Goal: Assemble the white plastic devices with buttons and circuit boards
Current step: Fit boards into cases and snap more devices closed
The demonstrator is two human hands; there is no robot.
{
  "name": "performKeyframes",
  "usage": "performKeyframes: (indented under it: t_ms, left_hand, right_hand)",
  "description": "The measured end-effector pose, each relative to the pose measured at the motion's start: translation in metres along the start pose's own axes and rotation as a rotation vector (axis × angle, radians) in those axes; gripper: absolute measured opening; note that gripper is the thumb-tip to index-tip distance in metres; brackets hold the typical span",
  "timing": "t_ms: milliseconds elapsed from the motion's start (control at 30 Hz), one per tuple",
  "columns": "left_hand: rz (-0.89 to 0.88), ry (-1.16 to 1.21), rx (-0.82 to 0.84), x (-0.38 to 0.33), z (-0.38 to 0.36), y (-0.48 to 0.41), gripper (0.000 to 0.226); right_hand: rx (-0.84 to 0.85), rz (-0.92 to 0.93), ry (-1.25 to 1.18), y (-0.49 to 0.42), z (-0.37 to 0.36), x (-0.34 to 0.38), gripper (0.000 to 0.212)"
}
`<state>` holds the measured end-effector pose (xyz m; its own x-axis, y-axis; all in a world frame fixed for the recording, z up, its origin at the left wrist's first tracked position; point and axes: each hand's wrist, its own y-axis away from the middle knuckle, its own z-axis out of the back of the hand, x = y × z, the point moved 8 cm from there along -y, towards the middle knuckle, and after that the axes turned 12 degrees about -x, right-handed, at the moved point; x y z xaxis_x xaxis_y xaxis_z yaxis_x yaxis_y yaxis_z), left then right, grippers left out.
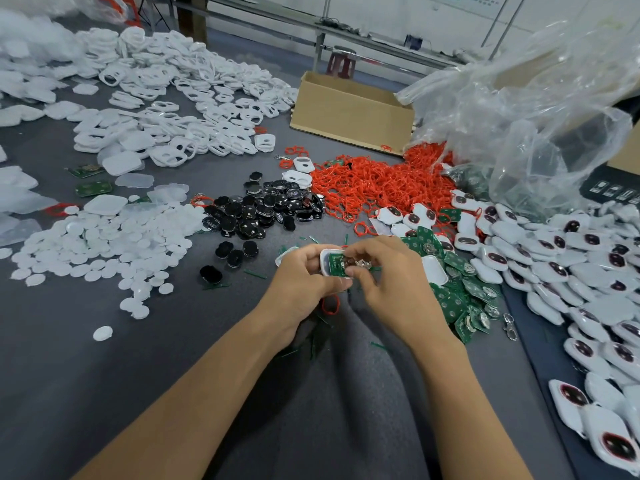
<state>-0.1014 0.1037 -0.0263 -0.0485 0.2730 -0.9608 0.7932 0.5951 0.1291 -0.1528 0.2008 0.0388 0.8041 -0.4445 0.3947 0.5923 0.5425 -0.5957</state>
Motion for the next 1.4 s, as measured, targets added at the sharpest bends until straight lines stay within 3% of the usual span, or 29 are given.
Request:
performKeyframes:
  t_ms: [433,700,1400]
  left_hand:
    - [0.026,0.05,0.014,0.0006,-0.002,-0.0003,0.039]
    - [0.076,0.102,0.001,0.0018,-0.0039,-0.0018,0.023]
    - [0.09,0.144,0.032,0.001,-0.0061,-0.0007,0.024]
  right_hand:
    - [0.005,0.0,0.012,0.0005,-0.0024,0.0006,0.02]
    - [-0.004,-0.009,0.002,-0.0003,-0.0015,0.001,0.018]
    - [0.001,0.01,0.002,0.0001,-0.0009,0.0043,0.018]
